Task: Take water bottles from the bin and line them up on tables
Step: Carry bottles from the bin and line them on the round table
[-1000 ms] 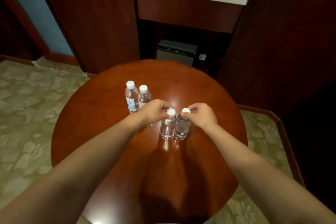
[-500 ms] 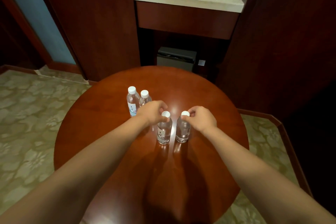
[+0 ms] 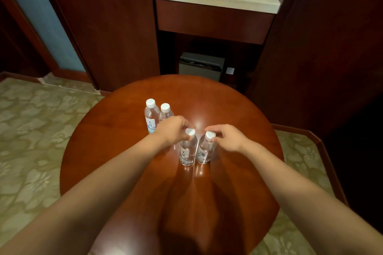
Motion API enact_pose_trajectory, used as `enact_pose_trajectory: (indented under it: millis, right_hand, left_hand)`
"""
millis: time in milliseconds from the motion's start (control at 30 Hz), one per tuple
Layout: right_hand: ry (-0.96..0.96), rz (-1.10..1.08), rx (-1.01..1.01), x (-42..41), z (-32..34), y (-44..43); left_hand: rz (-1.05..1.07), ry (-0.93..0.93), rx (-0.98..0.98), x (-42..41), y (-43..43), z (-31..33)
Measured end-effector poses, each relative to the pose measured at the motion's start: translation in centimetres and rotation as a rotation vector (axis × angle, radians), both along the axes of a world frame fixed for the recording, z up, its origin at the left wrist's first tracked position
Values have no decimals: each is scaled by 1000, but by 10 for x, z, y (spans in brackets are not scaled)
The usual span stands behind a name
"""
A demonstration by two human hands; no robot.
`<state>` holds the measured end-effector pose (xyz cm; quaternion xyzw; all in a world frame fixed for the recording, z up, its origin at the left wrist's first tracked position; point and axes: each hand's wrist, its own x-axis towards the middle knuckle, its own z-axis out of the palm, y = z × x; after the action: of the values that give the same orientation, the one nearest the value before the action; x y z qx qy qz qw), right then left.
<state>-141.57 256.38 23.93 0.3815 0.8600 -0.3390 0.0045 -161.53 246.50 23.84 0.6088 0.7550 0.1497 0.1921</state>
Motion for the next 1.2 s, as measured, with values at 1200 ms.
enact_pose_trajectory:
  millis: [1200]
  right_hand:
    - [116, -176, 60, -4, -16, -12]
  left_hand:
    - [-65, 239, 67, -1, 4, 5]
